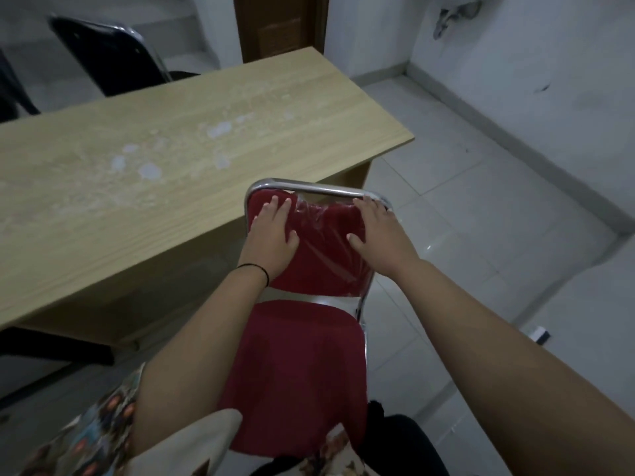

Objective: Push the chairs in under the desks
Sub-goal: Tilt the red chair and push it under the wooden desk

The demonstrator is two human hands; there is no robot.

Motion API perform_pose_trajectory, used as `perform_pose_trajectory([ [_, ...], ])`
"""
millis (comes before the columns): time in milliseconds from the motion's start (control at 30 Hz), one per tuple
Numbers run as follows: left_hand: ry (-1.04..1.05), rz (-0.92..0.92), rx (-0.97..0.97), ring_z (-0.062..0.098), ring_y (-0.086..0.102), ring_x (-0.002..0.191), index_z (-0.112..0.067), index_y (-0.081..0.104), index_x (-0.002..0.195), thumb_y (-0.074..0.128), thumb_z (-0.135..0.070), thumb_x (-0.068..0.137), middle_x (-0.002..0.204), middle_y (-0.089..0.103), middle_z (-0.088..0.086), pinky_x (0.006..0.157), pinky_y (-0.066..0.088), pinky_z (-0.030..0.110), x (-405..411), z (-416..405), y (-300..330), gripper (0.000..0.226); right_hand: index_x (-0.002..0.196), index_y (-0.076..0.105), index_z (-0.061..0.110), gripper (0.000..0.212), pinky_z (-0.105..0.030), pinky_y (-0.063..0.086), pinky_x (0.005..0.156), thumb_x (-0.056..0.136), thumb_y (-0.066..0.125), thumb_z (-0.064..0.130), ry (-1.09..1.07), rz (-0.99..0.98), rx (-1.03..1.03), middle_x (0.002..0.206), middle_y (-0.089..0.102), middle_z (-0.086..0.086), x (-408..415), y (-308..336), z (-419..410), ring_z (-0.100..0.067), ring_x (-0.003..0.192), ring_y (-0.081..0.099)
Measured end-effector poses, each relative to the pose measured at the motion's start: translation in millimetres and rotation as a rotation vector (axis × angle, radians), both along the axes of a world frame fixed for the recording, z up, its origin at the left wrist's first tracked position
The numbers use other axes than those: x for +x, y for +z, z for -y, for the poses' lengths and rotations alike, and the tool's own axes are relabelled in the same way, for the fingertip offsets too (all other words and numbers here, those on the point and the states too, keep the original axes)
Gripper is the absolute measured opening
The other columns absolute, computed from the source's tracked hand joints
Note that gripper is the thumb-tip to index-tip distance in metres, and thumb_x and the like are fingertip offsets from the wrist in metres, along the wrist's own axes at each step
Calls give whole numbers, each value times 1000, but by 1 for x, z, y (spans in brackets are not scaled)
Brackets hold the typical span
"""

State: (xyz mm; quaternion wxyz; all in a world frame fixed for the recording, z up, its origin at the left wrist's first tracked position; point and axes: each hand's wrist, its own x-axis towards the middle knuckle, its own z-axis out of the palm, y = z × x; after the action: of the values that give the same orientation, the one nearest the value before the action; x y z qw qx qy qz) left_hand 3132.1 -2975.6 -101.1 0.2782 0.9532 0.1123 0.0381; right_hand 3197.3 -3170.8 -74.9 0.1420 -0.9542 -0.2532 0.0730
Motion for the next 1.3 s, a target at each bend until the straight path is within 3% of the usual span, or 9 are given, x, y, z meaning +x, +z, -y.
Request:
perform_pose_trajectory([
  [300,175,-46,-23,29,8,143,-17,9,150,48,-23,92,157,-2,8,111,29,44,51,-10,-18,70,152,10,14,69,-37,3,119,97,44,40,237,57,-149,160,6,-7,76,-12,-19,-22,147,1],
  [433,265,-53,5,29,-2,144,-14,7,150,46,-21,94,157,-5,11,114,22,43,68,-1,-24,68,152,9,15,70,-33,0,119,97,42,44,435,70,-175,160,7,-2,110,-17,-21,-16,147,2],
  [667,497,56,-30,26,-2,144,-14,19,148,41,-21,96,157,1,11,116,17,41,88,21,-35,57,152,11,15,68,-26,2,117,97,45,38,791,5,-136,159,12,-1,162,-30,-26,-13,147,8],
  [900,605,61,-54,21,-3,145,-16,21,147,43,-40,96,157,1,6,116,18,42,101,30,-36,61,151,12,12,66,-17,3,111,97,45,30,880,-86,-7,159,16,-3,167,-36,-26,-15,146,14],
  [1100,616,73,-4,19,8,144,-16,33,142,47,-40,95,156,14,5,113,21,38,95,32,-31,55,151,10,8,68,-25,12,115,97,45,28,932,-80,-3,159,14,-7,167,-40,-24,-19,146,14],
  [1300,667,17,30,20,11,144,-16,30,144,45,-38,96,156,14,4,113,24,39,100,37,-30,56,152,-4,11,77,-20,-4,112,98,40,44,1079,-125,-25,160,-4,-4,184,-41,-26,-15,147,-1],
])
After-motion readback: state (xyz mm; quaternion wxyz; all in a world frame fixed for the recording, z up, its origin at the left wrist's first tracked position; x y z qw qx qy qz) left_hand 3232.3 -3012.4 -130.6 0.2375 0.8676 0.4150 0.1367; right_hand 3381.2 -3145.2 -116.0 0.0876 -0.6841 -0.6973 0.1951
